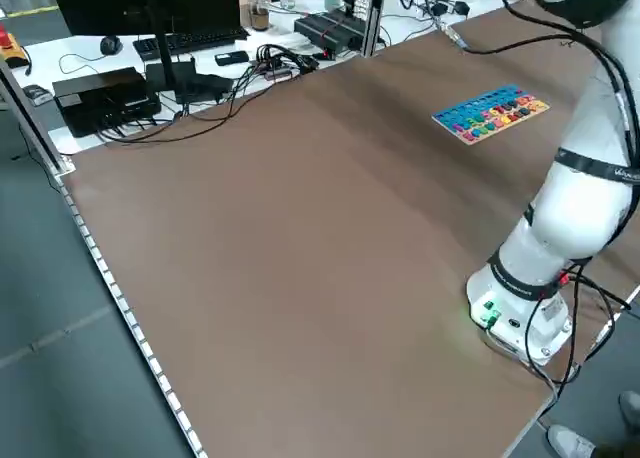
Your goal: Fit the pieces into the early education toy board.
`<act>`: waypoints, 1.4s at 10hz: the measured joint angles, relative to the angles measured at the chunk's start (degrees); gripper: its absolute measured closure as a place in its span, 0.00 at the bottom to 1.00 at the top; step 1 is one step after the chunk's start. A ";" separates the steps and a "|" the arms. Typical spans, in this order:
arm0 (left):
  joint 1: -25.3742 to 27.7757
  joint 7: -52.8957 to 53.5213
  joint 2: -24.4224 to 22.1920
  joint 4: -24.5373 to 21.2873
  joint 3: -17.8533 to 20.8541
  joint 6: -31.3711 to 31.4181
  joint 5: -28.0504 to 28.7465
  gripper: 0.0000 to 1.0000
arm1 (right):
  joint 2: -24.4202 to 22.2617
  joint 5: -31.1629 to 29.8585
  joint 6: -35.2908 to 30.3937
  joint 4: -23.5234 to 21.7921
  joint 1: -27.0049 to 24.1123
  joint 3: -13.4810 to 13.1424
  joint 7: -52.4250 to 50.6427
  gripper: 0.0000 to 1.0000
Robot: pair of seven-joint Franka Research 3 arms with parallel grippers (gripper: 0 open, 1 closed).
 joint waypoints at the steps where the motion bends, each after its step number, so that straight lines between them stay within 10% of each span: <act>1: -4.83 2.57 -2.59 0.00 6.89 -2.57 -1.47 0.00 | 0.03 0.00 -1.10 0.01 0.00 0.00 0.00 0.00; 5: -14.51 6.67 -9.15 0.30 19.30 -11.42 -1.82 0.00 | -0.10 -0.01 -4.17 0.49 0.02 0.03 -0.01 0.00; 14: -14.54 9.64 -9.32 1.05 17.03 -16.06 -1.82 0.03 | -1.07 -0.01 -13.52 7.94 0.09 0.32 -0.01 0.00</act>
